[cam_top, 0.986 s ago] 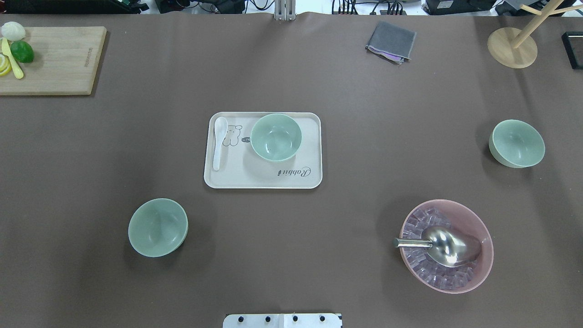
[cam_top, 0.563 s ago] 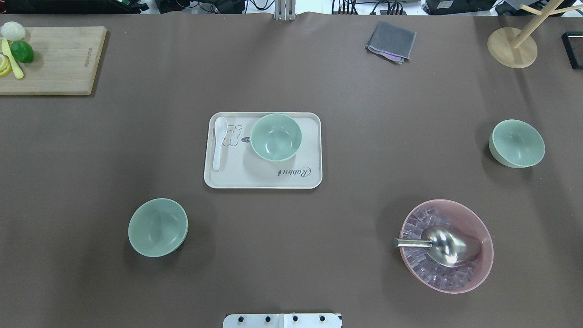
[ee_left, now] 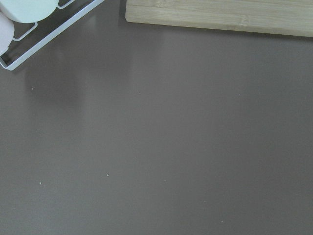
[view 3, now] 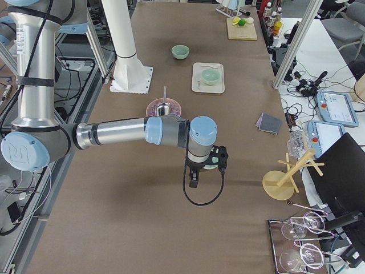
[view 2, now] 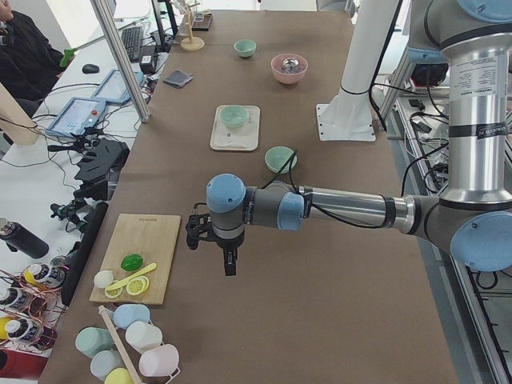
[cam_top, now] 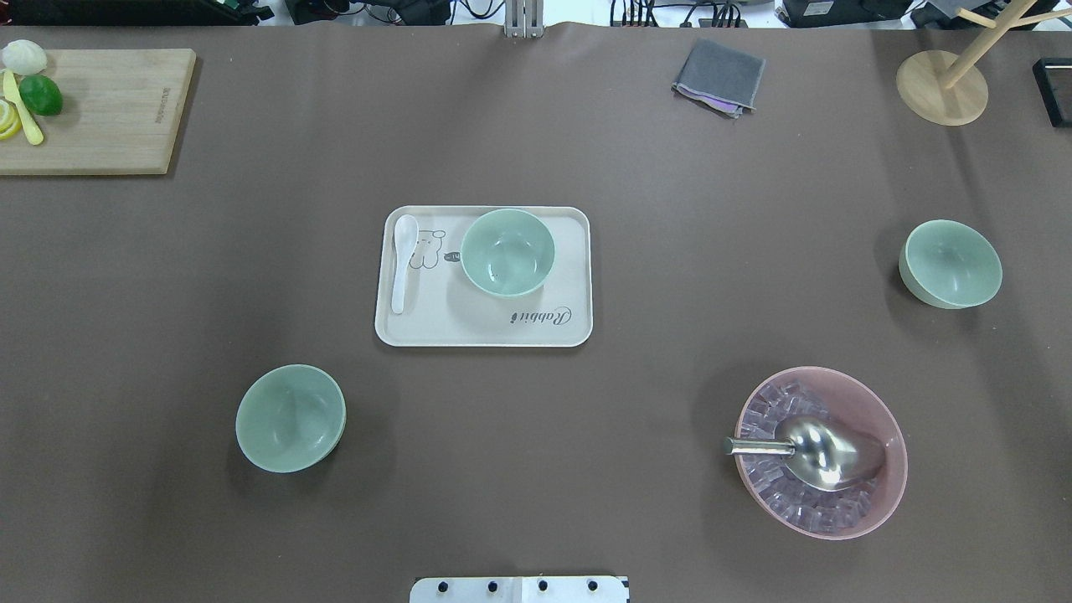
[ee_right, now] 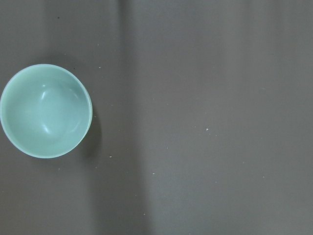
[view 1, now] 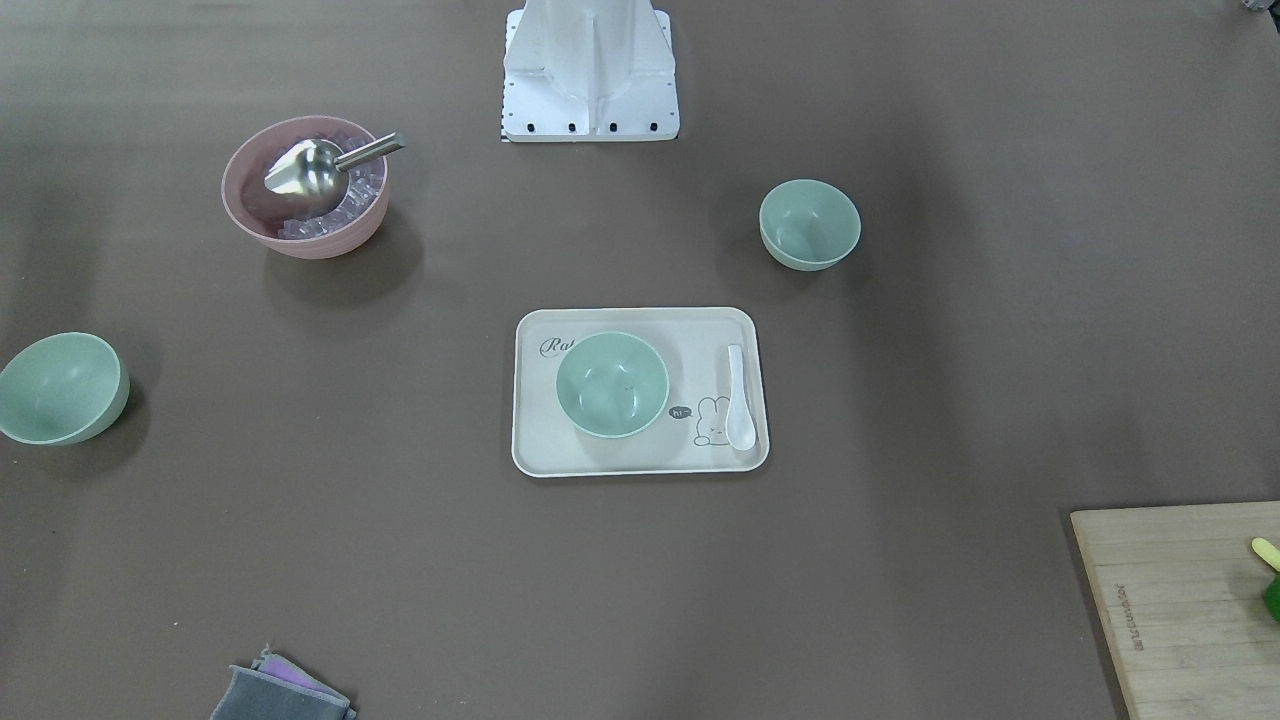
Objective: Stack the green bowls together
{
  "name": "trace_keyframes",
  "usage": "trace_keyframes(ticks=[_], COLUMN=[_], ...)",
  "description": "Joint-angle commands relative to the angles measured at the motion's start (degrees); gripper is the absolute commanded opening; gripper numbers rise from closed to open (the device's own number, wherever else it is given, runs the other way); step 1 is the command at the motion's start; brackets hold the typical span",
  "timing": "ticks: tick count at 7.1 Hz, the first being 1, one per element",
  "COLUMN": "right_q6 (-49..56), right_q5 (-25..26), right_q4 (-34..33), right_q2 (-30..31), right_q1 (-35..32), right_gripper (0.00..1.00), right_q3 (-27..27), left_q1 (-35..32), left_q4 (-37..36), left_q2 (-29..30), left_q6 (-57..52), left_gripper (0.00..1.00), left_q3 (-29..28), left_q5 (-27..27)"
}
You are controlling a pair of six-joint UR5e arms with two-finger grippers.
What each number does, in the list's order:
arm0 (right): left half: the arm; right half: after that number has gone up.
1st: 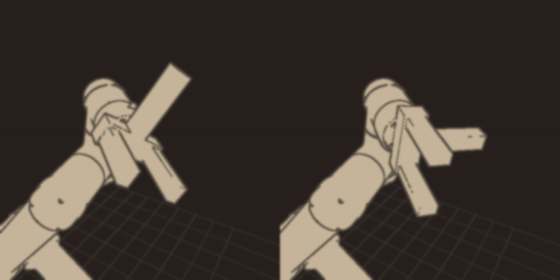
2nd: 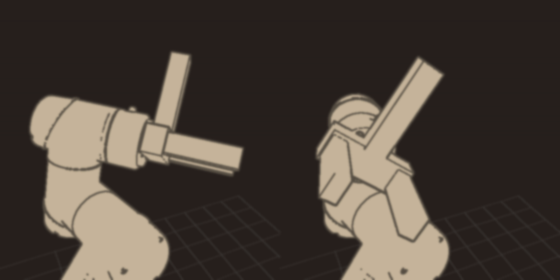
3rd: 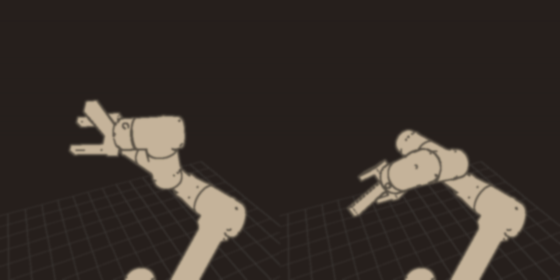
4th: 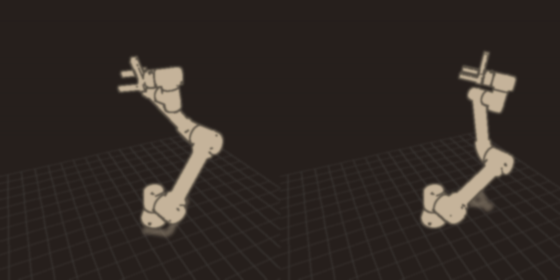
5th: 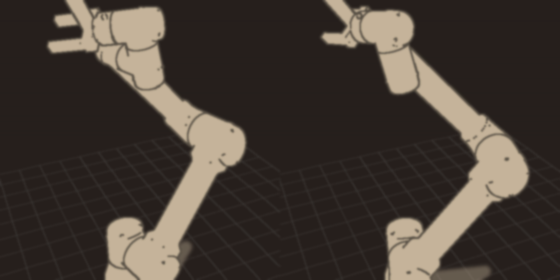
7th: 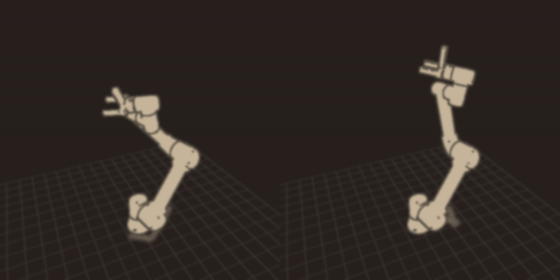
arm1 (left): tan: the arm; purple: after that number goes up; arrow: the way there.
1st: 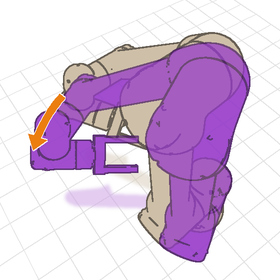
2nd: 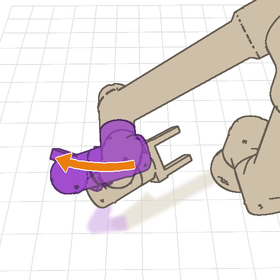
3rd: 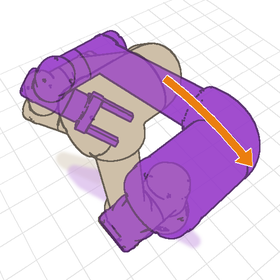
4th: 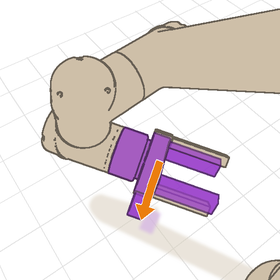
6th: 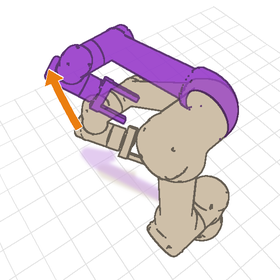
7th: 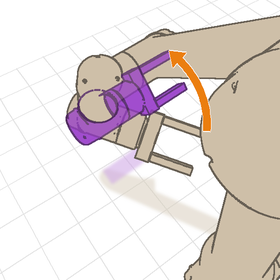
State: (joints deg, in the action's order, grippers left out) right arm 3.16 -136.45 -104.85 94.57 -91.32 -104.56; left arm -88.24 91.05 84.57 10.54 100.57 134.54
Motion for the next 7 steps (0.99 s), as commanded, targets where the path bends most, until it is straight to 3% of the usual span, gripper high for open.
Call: trace_keyframes(ticks=[1, 7], right_q6=[-0.1, -2.6], right_q5=[-0.4, -0.2], right_q4=[0.0, -0.1], right_q2=[-0.5, -2.2], right_q1=[0.0, 0.7], right_gripper=[1.0, 1.0], right_q3=[-0.1, -1.2], left_q1=[0.0, -0.1], left_q4=[0.0, 0.3], left_q2=[0.5, -0.3], left_q6=[0.1, -0.1], left_gripper=[0.98, 0.98], left_q3=[-0.3, -1.2], left_q5=[-0.1, 0.0])
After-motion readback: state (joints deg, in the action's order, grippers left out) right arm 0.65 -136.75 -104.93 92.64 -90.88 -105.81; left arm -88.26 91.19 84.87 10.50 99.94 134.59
